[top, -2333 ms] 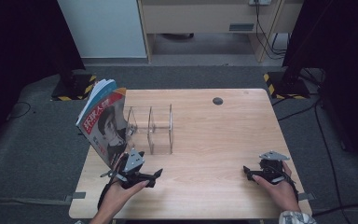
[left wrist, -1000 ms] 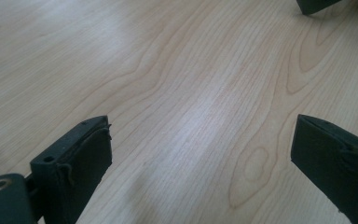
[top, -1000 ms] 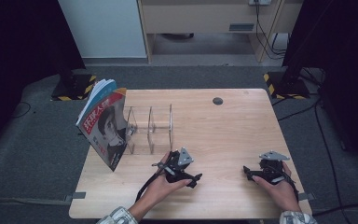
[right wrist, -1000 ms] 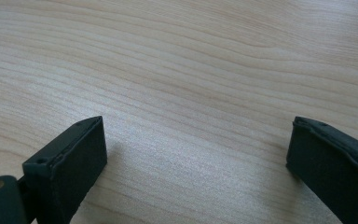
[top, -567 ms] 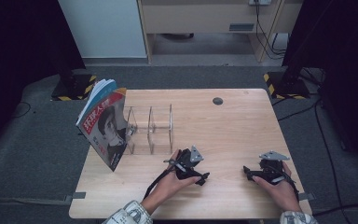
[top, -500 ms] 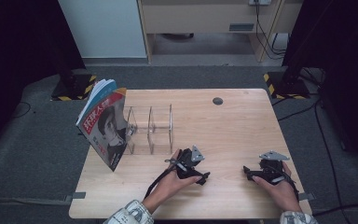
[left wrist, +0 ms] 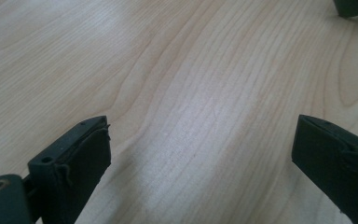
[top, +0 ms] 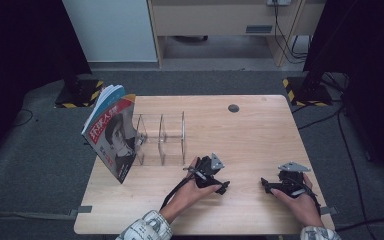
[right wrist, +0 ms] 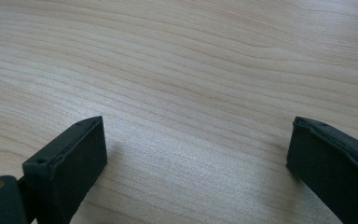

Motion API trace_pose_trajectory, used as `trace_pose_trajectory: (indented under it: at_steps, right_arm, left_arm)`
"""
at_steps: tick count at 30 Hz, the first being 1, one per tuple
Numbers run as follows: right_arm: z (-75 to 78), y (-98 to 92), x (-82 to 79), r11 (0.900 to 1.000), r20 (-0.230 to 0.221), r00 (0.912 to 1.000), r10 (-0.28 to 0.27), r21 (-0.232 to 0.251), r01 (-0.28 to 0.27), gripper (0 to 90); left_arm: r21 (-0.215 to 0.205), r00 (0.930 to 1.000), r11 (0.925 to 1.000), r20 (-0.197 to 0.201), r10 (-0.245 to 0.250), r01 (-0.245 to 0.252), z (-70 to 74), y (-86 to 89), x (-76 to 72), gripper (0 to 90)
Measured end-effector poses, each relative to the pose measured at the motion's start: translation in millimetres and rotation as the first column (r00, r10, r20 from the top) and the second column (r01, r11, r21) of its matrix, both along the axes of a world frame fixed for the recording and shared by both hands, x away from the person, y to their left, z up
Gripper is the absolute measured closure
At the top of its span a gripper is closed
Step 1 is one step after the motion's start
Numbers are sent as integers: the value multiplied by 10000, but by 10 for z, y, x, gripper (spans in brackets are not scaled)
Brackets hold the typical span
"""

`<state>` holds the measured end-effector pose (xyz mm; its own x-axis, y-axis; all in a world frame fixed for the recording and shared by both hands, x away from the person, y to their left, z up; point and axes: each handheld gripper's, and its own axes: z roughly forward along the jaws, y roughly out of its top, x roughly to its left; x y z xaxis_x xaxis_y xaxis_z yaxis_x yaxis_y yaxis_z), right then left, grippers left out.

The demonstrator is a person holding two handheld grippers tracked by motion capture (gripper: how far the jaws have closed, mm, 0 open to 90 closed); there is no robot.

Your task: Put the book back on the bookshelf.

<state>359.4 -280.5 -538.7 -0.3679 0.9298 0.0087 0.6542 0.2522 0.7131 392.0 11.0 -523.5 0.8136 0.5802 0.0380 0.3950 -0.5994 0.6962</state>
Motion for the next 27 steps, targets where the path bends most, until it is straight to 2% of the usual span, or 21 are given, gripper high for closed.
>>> trace_pose_trajectory:
  at_steps: [3,7,13,23,26,27]
  right_arm:
    - [0,0,0,10000,-2,10000,-1,4,1,51]
    - [0,0,0,10000,-3,10000,3,5,-3,51]
    - [0,0,0,10000,-2,10000,4,3,-4,51]
    - [0,0,0,10000,-3,10000,5,6,-5,51]
    - [0,1,0,10000,-2,10000,-2,7,2,51]
    - [0,0,0,10000,-3,10000,0,5,0,51]
  left_arm:
    - [27,9999,10000,128,70,-71,6,-17,36,41]
    - [-7,9999,9999,28,154,-154,-20,-51,74,40]
    - [282,9998,9995,59,169,-171,-68,-60,104,39]
    - [71,9997,9997,-12,252,-252,-104,-73,130,32]
    - [-285,9991,9990,-286,328,-336,-138,-58,145,23]
    - [-281,9990,9990,-281,336,-344,-138,-60,145,19]
